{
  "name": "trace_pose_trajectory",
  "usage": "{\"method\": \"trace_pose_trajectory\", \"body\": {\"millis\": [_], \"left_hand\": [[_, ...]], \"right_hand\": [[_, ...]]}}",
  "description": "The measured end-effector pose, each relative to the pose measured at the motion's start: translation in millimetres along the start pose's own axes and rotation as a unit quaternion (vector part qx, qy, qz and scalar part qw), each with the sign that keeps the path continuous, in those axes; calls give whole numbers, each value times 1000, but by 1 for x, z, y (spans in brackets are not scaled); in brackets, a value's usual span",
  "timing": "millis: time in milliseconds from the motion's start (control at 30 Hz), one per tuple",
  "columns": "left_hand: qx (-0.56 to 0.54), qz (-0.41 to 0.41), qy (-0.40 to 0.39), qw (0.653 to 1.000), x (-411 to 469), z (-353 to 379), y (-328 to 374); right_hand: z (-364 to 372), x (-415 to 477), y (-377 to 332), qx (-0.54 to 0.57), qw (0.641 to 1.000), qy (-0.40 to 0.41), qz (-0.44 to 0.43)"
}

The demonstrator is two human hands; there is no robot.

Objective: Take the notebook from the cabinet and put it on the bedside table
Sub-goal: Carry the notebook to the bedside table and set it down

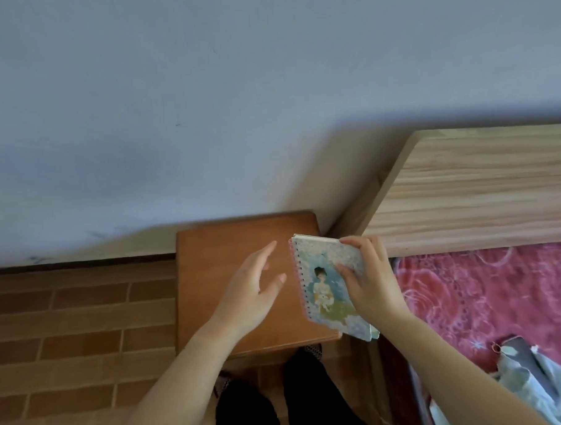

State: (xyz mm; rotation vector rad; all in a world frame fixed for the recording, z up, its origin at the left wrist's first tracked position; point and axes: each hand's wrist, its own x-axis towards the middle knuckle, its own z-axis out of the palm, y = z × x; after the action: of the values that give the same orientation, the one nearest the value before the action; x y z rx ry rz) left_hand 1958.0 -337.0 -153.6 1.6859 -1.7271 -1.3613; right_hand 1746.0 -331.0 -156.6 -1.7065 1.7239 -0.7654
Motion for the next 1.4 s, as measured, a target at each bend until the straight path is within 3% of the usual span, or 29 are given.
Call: {"method": "trace_pose_trajectory", "body": {"millis": [467,633,800,933,1133,1267,1400], "left_hand": [[27,-56,-4,998,96,55,-110],[48,-33,-34,998,122,74,-125],[71,-5,-15,997,153,87,-140],[113,-3,-43,993,168,102,-158],[194,13,-67,979,182,123,-179],[221,-7,-68,973,185,141,-193],[233,-32,-89,968,182,159,-204]], "right_hand": [[126,77,133,9,996,-88,11],[147,93,165,1,994,-100,38],[165,126,193,-3,994,-90,65],[175,138,220,-60,980,-146,123],[174,123,242,-132,966,-208,74],[176,106,244,-185,944,-274,12],[180,98,253,-221,926,-306,4]]}}
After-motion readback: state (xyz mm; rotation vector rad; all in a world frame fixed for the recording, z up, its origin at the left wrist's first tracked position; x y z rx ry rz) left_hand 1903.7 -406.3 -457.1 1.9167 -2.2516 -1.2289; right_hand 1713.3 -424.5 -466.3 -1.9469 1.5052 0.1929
